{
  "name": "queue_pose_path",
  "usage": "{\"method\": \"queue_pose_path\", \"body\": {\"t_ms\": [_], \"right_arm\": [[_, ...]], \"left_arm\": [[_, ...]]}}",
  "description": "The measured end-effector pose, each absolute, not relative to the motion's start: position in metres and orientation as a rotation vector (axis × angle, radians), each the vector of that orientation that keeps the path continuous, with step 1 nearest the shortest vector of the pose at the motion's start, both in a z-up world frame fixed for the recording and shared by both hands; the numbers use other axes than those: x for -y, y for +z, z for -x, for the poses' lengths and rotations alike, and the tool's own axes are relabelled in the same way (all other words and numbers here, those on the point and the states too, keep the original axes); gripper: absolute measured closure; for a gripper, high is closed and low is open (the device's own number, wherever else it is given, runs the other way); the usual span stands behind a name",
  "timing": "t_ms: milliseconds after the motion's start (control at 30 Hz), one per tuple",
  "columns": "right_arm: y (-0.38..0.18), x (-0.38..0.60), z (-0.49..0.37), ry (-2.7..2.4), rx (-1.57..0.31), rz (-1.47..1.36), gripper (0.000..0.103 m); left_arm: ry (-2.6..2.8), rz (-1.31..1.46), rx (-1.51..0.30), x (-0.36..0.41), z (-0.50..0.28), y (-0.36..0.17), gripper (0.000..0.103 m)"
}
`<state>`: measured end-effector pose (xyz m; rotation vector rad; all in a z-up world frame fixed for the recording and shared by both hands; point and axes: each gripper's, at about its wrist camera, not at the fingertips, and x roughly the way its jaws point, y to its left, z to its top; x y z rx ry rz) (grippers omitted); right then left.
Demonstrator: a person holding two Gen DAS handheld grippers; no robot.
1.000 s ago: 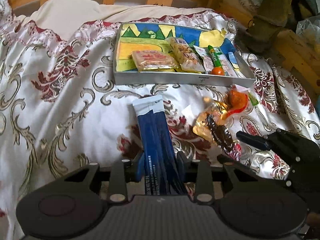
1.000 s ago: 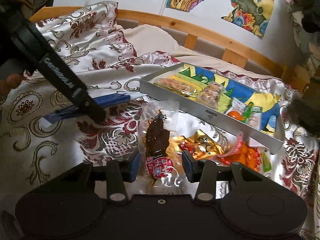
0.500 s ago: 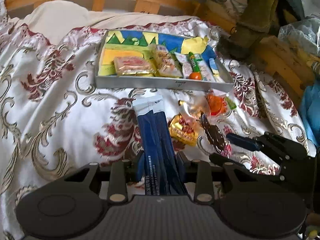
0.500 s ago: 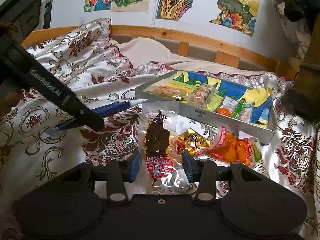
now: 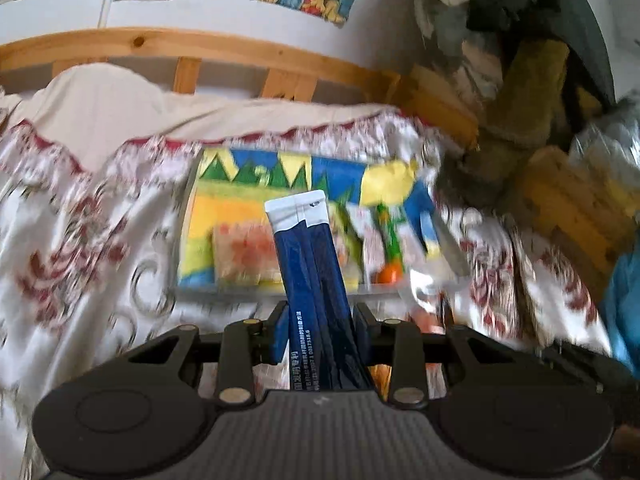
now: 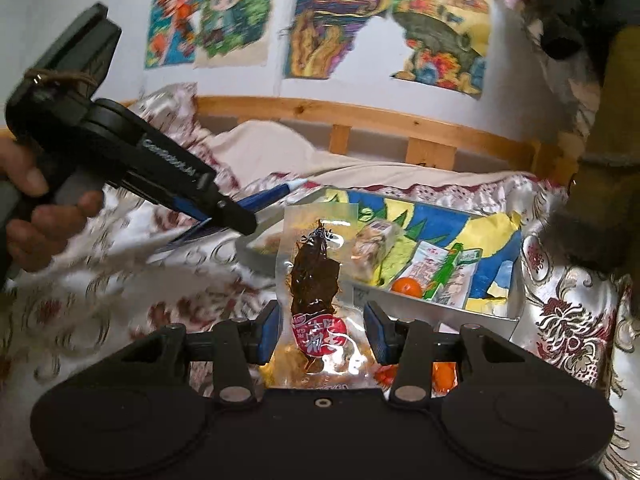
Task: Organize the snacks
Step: 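Lift the pen box and jerky pack and carry them over the tray, then open both tools to drop the pen box and jerky pack into the tray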
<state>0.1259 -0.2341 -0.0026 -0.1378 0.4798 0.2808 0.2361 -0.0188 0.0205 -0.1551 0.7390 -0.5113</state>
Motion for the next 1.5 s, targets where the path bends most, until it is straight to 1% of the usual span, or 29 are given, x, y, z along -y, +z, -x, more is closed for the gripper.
{"method": "queue_pose_path", "body": {"t_ms": [200, 400, 600, 767, 900, 1067, 1300, 1333, 1400, 1433, 1467, 1500], "right_arm": [[0.008, 0.259, -0.166, 0.25, -0.471, 0.09, 0.056], [0.009, 0.283, -0.223, 0.237, -0.5, 0.08, 0.056], [0.002, 0.297, -0.286, 0.232, -0.561, 0.045, 0.056], [-0.008, 0.302, -0.321, 0.221, -0.597, 0.035, 0.056], [-0.021, 0.303, -0.332, 0.213, -0.637, 0.053, 0.056], [-0.037, 0.309, -0.337, 0.202, -0.686, 0.006, 0.054], [-0.043, 0.312, -0.335, 0.189, -0.682, 0.003, 0.052], [-0.043, 0.312, -0.334, 0.187, -0.682, 0.004, 0.052], [-0.042, 0.312, -0.333, 0.184, -0.675, 0.003, 0.051], [-0.04, 0.313, -0.332, 0.186, -0.671, -0.001, 0.046], [-0.038, 0.313, -0.331, 0.187, -0.666, -0.008, 0.041], [-0.036, 0.313, -0.329, 0.188, -0.658, -0.016, 0.038]], "left_arm": [[-0.498, 0.145, -0.707, 0.048, -0.283, 0.027, 0.066], [-0.466, 0.146, -0.754, 0.071, -0.33, 0.012, 0.066], [-0.442, 0.118, -0.783, 0.087, -0.356, -0.007, 0.066], [-0.437, 0.104, -0.795, 0.095, -0.368, -0.017, 0.066], [-0.416, 0.069, -0.783, 0.101, -0.372, -0.023, 0.066], [-0.389, 0.048, -0.769, 0.109, -0.376, -0.027, 0.065], [-0.372, 0.042, -0.758, 0.113, -0.374, -0.028, 0.064], [-0.371, 0.044, -0.76, 0.113, -0.374, -0.028, 0.063], [-0.357, 0.051, -0.764, 0.112, -0.375, -0.028, 0.058], [-0.351, 0.052, -0.77, 0.111, -0.375, -0.028, 0.051], [-0.346, 0.051, -0.775, 0.111, -0.375, -0.027, 0.046], [-0.339, 0.05, -0.775, 0.111, -0.375, -0.026, 0.043]]}}
